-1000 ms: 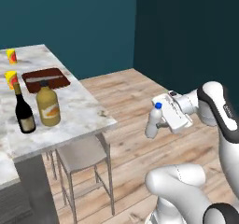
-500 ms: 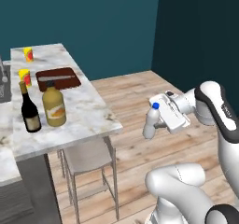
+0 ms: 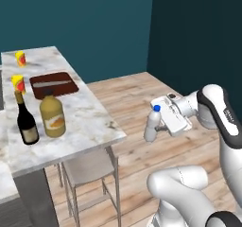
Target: Place the drinks on the dining counter in a tight cluster.
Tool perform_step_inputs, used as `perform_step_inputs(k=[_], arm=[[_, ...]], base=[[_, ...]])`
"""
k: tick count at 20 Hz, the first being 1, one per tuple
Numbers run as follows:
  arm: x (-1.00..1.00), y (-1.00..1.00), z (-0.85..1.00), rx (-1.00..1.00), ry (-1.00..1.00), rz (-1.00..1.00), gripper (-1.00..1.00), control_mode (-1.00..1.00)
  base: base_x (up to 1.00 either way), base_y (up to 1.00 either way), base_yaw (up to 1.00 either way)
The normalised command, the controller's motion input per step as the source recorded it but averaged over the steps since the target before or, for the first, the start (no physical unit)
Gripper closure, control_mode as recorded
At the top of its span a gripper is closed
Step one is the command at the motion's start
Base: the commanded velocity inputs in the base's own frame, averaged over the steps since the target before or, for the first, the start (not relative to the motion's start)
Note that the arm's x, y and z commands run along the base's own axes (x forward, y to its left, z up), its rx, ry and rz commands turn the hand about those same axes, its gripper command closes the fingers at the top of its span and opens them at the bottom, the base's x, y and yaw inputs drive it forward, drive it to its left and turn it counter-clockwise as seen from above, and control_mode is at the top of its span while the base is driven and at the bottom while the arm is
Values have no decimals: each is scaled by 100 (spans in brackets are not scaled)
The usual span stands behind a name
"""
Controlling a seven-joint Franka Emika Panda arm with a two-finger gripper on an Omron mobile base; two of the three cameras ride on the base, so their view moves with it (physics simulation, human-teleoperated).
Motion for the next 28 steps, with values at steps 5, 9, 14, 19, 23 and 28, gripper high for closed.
perform_step_inputs(k=[5, 9, 14, 19, 23, 28], arm=[[0, 0, 0, 0, 0, 0, 100, 100], [0, 0, 0, 0, 0, 0, 100, 100], [0, 0, 0, 0, 0, 0, 100, 100], [0, 0, 0, 0, 0, 0, 100, 100], [0, 0, 0, 0, 0, 0, 100, 100], [0, 0, 0, 0, 0, 0, 100, 100]], base=[[4, 29, 28], [7, 42, 10], [30, 51, 0], [43, 53, 0], [35, 0, 0], [75, 5, -6]])
